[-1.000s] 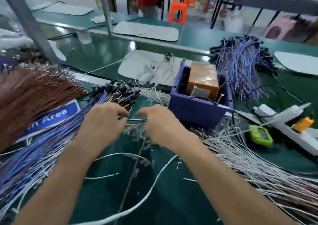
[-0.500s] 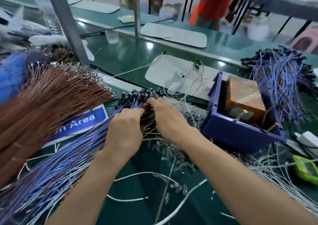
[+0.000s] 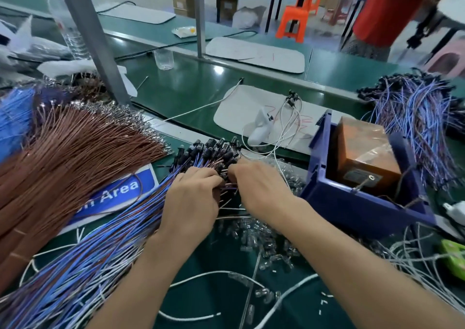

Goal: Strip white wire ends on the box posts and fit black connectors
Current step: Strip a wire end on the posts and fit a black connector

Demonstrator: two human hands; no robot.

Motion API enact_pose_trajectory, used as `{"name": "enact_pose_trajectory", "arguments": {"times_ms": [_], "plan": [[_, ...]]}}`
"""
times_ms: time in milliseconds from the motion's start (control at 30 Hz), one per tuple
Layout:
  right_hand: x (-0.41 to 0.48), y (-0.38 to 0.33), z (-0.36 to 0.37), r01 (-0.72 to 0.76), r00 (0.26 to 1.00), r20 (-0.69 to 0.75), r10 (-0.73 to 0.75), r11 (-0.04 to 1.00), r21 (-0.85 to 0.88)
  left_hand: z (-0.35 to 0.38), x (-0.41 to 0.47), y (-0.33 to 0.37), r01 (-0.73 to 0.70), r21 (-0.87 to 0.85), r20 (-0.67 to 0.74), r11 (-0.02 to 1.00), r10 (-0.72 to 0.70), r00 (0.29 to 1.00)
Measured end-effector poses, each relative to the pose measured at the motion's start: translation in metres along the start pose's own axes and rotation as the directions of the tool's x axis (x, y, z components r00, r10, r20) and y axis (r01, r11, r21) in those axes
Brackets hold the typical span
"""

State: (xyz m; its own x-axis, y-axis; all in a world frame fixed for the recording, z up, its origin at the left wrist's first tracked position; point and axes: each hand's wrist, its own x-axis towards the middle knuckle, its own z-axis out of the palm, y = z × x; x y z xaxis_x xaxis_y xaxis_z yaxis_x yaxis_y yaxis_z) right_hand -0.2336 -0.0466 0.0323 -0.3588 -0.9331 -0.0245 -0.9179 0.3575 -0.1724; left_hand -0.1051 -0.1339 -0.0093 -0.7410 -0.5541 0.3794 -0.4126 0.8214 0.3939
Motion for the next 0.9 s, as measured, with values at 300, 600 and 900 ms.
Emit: {"name": "enact_pose_trajectory", "arguments": {"times_ms": [300, 600, 900], "plan": [[-0.011, -0.001, -0.009, -0.069, 0.993, -0.093, 0.075, 0.996, 0.061, -0.013, 0.005, 0.017, 0.033, -0.120, 0.058, 0.992, -0.026, 0.998], [-0.033, -0.004, -0.040, -0.032, 0.957, -0.243, 0.158, 0.890, 0.455, -0.047, 0.020, 0.002, 0.436, -0.693, 0.350, 0.574, -0.262, 0.900], [-0.061, -0.014, -0.064, 0.094, 0.844, -0.475, 0.249, 0.804, 0.587, -0.097, 0.018, -0.026, 0.411, -0.736, 0.475, 0.539, -0.021, 0.879]]}}
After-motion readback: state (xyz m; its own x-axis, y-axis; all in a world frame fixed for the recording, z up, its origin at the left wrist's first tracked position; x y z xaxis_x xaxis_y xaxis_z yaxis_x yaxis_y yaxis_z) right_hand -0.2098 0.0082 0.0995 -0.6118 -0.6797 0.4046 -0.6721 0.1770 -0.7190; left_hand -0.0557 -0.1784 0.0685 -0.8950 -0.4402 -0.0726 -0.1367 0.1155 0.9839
